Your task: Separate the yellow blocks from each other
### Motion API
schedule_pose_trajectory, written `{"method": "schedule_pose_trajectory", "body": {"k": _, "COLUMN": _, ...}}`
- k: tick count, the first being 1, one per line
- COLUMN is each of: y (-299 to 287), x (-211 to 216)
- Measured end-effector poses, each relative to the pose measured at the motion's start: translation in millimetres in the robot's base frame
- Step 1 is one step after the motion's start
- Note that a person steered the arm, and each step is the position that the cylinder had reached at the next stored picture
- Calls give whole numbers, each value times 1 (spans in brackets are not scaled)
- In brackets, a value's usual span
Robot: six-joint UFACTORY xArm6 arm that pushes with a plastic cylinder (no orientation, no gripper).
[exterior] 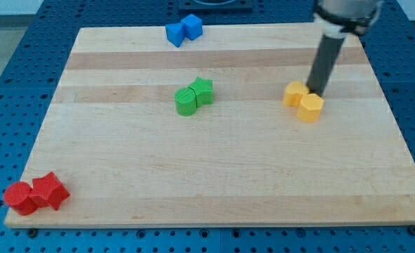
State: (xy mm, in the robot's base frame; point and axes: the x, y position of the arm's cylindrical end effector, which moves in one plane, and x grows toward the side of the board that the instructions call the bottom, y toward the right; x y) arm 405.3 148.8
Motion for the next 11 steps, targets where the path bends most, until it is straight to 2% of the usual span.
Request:
{"method": "schedule_pose_trajectory", "body": {"k": 1, "y": -43, "x": 15}}
{"method": "schedule_pose_trajectory", "body": {"k": 3, "y": -19, "x": 27}}
{"method": "schedule_pose_trajectory", "body": {"k": 4, "y": -29, "x": 45}}
{"method": "schedule_pose_trajectory", "body": {"k": 5, "y": -63, "x": 44}}
{"method": "schedule_pose_trajectory", "body": {"k": 7, "y": -19, "x": 31}}
{"method": "schedule_pose_trajectory", "body": {"k": 8, "y": -47, "x": 27}}
{"method": "schedule_pose_trajectory", "body": {"k": 9, "y": -102, "x": 27}}
{"method": "schedule_pose_trajectory", "body": {"k": 10, "y": -127, "x": 27}}
{"method": "schedule_pose_trajectory", "body": {"k": 11, "y": -82, "x": 21}}
